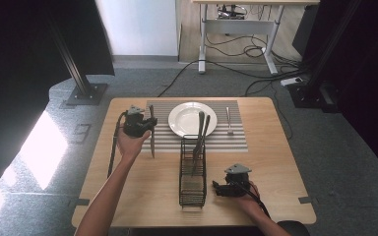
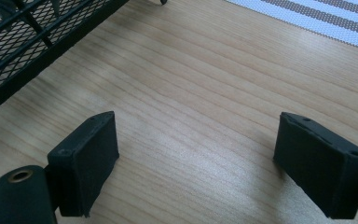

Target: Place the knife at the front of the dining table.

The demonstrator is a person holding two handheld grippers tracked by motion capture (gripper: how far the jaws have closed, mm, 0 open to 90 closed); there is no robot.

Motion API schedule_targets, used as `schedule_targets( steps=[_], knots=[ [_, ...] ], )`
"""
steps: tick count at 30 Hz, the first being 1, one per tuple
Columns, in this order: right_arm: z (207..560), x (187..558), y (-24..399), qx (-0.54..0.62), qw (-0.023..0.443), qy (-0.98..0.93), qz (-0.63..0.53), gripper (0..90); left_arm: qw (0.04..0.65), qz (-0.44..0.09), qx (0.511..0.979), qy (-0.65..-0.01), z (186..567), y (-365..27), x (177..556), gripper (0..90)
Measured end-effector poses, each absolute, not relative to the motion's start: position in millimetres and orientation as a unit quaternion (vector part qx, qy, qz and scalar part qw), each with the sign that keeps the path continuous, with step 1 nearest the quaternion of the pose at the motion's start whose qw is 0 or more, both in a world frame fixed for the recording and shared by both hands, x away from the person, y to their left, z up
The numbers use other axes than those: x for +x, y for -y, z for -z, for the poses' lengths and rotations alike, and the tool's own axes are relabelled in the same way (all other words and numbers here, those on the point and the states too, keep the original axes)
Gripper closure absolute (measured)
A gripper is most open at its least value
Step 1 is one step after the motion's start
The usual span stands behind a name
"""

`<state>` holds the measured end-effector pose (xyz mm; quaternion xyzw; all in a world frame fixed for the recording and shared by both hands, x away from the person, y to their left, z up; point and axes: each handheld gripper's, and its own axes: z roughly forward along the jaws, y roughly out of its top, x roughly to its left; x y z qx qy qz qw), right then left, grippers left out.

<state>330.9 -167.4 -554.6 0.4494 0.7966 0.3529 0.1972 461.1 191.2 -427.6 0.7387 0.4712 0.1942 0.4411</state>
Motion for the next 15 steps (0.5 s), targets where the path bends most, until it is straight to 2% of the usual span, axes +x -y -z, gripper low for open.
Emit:
schedule_targets(
  steps=[15],
  knots=[
    [554.6, 330.8, 167.3, 0.449, 0.197, -0.797, -0.353, 13.5, 0.425, -0.196, 0.737, -0.488, 431.7, -185.6, 488.5, 83.6]
  ],
)
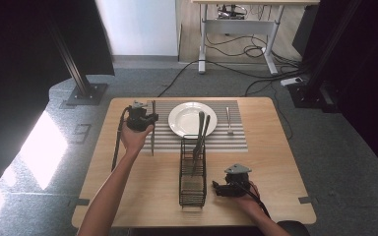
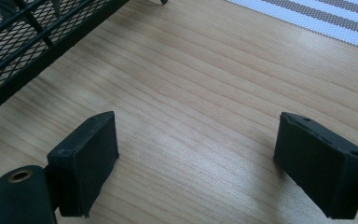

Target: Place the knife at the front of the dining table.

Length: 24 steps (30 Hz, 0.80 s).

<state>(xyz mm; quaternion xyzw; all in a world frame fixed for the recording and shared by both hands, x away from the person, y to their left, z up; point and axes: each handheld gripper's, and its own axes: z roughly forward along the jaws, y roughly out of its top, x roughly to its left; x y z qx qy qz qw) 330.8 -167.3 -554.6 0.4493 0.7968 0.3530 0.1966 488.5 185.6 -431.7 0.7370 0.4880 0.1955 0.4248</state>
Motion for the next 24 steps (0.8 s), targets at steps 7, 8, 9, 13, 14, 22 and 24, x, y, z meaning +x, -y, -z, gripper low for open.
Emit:
schedule_targets(
  steps=[7, 8, 9, 13, 14, 22, 24],
  knots=[
    [554.6, 330.8, 167.3, 0.449, 0.197, -0.797, -0.353, 13.5, 0.411, -0.200, 0.739, -0.495, 434.1, -176.1, 497.0, 83.6],
    [554.6, 330.8, 167.3, 0.449, 0.197, -0.797, -0.353, 13.5, 0.411, -0.200, 0.739, -0.495, 434.1, -176.1, 497.0, 83.6],
    [554.6, 330.8, 167.3, 0.449, 0.197, -0.797, -0.353, 13.5, 0.405, -0.200, 0.741, -0.497, 434.7, -173.3, 499.6, 83.6],
    [554.6, 330.8, 167.3, 0.449, 0.197, -0.797, -0.353, 13.5, 0.403, -0.197, 0.738, -0.505, 438.1, -171.4, 505.1, 83.6],
    [554.6, 330.8, 167.3, 0.449, 0.197, -0.797, -0.353, 13.6, 0.401, -0.196, 0.738, -0.506, 439.2, -171.2, 506.9, 83.6],
    [554.6, 330.9, 167.3, 0.449, 0.197, -0.797, -0.353, 13.5, 0.385, -0.185, 0.732, -0.532, 453.8, -170.6, 528.5, 83.6],
    [554.6, 330.8, 167.3, 0.449, 0.197, -0.797, -0.353, 13.5, 0.382, -0.179, 0.730, -0.538, 458.1, -170.7, 533.6, 83.6]
  ],
)
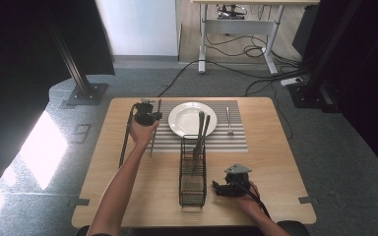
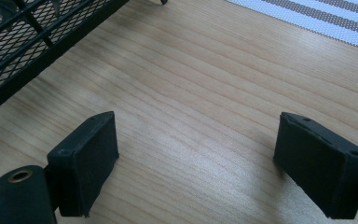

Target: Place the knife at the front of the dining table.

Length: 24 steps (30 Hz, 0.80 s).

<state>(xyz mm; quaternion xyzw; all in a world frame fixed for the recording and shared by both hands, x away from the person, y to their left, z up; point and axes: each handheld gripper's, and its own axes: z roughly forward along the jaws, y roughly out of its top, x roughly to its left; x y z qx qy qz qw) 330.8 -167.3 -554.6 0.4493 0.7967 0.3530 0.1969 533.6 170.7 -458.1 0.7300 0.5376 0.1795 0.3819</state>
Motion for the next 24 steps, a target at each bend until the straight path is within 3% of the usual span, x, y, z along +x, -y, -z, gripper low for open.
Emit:
schedule_targets(
  steps=[24],
  knots=[
    [554.6, 331.0, 167.3, 0.449, 0.197, -0.797, -0.353, 13.5, 0.349, -0.137, 0.732, -0.569, 504.9, -169.9, 565.5, 83.4]
  ],
)
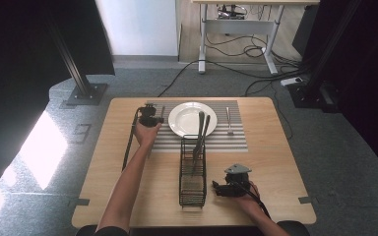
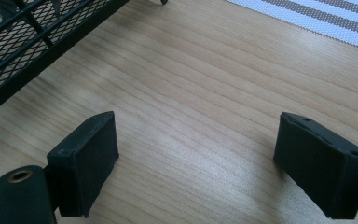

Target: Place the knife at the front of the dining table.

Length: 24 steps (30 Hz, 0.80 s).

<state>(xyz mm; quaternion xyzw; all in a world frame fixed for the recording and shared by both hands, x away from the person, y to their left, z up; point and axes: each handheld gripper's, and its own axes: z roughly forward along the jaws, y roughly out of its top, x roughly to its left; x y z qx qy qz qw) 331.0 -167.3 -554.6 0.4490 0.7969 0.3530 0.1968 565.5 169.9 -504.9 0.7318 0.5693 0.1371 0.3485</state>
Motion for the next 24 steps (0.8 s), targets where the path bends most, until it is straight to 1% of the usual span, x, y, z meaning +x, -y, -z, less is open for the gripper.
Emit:
schedule_targets(
  steps=[24],
  knots=[
    [554.6, 331.0, 166.7, 0.450, 0.198, -0.796, -0.353, 13.5, 0.315, -0.131, 0.734, -0.587, 530.7, -171.9, 573.0, 83.2]
  ],
)
